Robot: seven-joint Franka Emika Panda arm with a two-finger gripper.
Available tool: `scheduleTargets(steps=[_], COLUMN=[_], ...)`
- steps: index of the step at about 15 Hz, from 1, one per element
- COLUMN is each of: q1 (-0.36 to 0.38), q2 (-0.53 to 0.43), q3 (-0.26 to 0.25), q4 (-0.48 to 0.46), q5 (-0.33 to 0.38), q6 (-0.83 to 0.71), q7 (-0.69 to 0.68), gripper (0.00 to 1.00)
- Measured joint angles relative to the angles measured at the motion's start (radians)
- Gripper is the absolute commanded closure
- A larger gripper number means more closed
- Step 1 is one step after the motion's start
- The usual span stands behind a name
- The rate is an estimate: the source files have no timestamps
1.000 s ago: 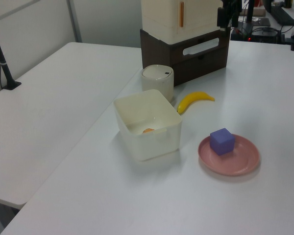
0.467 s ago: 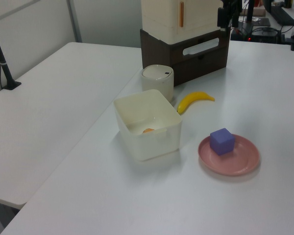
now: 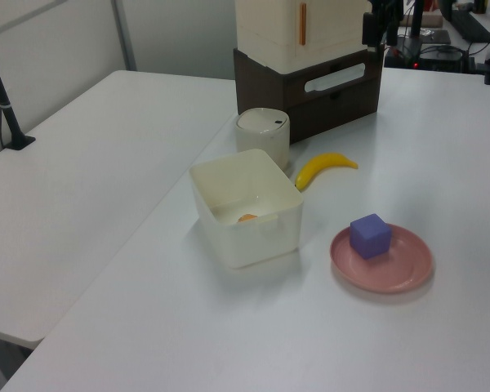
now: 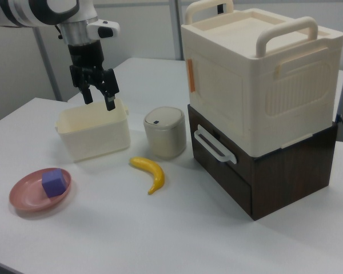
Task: Put the cube on the table
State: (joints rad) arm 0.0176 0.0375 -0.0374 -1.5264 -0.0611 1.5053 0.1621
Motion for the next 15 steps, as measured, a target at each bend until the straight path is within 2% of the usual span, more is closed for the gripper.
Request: scheduleTargets(steps=[5,15], q1=[-0.003,0.019], q2=[0.0,-0.015], q3=[-0.001,0.011], q4=[0.0,-0.038], q5=[0.0,0.0], q6=[0.0,-0.043], q7=[-0.119,-0.137], gripper=[0.0,0.0])
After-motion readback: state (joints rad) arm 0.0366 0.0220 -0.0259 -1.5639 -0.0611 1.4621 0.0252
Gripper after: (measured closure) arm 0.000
